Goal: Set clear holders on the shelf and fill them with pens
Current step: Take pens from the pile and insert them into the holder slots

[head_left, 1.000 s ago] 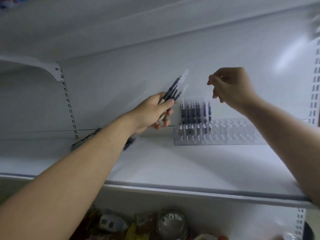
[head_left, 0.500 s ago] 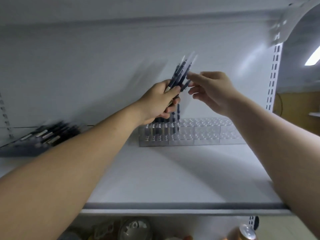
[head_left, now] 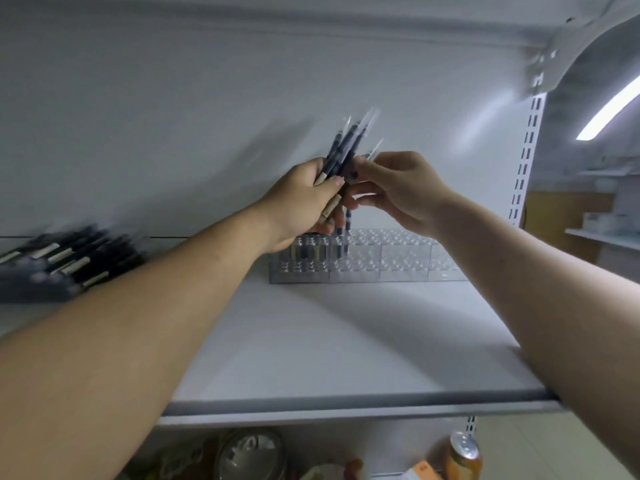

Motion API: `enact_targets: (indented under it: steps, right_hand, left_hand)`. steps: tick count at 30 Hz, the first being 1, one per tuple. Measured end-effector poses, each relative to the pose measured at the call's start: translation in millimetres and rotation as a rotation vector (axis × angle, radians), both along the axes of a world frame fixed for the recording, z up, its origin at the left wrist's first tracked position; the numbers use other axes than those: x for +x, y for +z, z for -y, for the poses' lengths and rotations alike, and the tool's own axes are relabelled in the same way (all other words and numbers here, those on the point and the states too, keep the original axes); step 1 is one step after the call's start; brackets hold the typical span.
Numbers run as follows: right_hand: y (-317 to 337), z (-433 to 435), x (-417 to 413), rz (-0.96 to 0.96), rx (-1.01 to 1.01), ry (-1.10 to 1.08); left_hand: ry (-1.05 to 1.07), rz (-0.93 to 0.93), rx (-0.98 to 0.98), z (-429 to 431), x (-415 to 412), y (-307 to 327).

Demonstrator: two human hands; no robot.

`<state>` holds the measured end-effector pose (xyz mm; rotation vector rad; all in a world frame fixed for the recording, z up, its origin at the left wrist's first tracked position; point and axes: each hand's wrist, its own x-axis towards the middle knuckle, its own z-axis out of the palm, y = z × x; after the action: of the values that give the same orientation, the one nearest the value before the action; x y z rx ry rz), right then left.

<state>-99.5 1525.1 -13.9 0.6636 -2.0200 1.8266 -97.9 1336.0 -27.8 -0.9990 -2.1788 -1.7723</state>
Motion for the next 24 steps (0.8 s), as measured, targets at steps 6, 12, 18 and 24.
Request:
enact_targets:
  steps: [6,12,18,24]
  right_hand:
    - [8.6,-5.2,-2.7,-0.234,0.028,-0.318]
    - [2.2,-10.6,-12.5,-0.384,0.343,-0.547]
    - [-3.7,-9.2,-17.6,-0.363,0.416,-0.518]
    - [-4.1,-6.3,-15.4,-0.351,0.490,-0.527]
  left_hand:
    - [0.080,0.043,0.015,6.8,-4.4,0.6]
    - [0.112,-0.030,0.045,6.3,-4.2,3.5]
    - [0.074,0.016,0.120,5.5,-2.6,4.1]
    - [0.079,0.040,0.141,5.0,-1.4,3.7]
